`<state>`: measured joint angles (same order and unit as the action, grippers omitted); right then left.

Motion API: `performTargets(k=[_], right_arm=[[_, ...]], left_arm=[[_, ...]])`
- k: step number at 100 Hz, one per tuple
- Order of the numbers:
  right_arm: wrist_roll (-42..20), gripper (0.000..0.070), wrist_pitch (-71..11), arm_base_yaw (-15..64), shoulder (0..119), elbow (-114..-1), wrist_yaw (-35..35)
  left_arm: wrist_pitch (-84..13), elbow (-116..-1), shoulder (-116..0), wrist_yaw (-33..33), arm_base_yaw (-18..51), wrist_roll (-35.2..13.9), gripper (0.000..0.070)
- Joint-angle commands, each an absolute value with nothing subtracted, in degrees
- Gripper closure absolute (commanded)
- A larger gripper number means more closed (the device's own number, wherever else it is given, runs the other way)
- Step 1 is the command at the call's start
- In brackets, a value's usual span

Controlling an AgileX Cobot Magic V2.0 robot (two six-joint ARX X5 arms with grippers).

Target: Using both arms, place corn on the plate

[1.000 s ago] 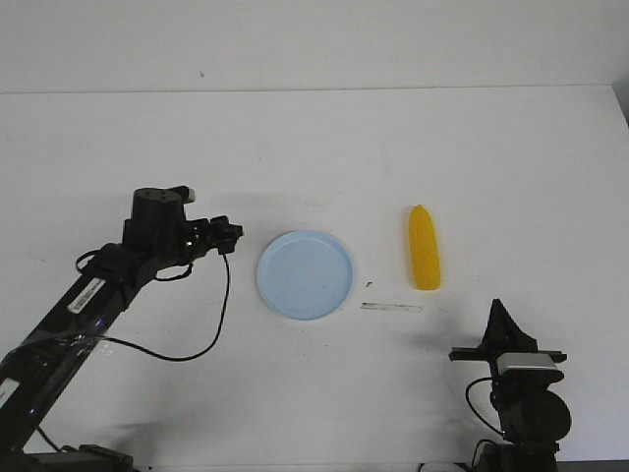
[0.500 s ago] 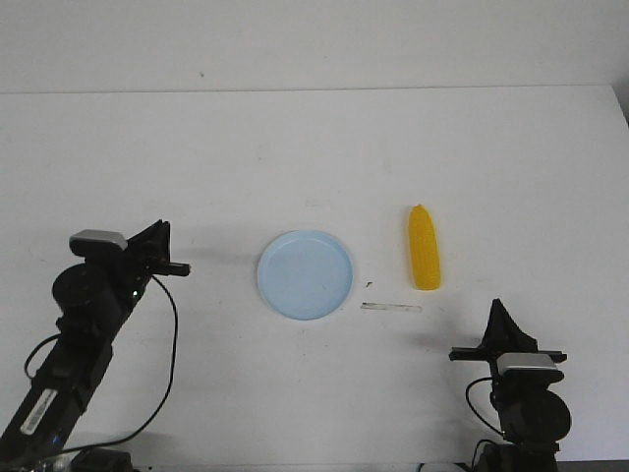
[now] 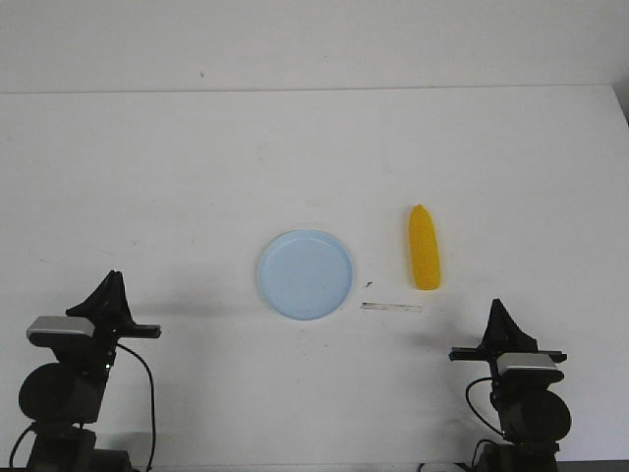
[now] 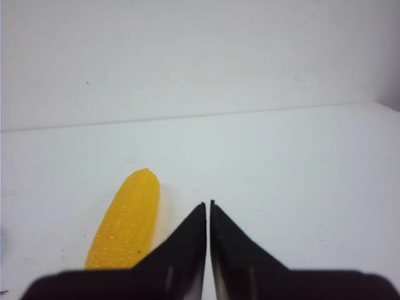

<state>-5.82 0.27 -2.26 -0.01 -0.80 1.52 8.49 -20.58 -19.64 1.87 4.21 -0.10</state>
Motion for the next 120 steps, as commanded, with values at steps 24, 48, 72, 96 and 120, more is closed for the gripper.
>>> performTargets(k=[24, 48, 72, 96, 120], right_arm=[[-5.9, 0.0691, 0.8, -2.3, 0.1, -0.7, 1.5], [-5.9, 0.0691, 0.9, -2.3, 0.1, -0.7, 1.5], [-5.9, 0.0691, 0.8, -2.3, 0.1, -0.7, 1.5], [-5.7, 0.0691, 0.9, -2.3, 0.1, -0.7, 1.5], [-5.8, 0.0691, 4.4, -2.3, 0.1, -0.7, 1.5]], left_arm=[[4.3, -20.8, -10.3, 2.2, 4.1, 3.0, 0.0699], [4.4, -20.8, -8.1, 2.2, 4.1, 3.0, 0.0698], [4.3, -20.8, -8.1, 2.2, 4.1, 3.0, 0.0698], [4.3, -20.8, -8.1, 2.2, 4.1, 3.0, 0.0698], [4.3, -20.8, -8.1, 2.2, 4.1, 3.0, 0.0698]])
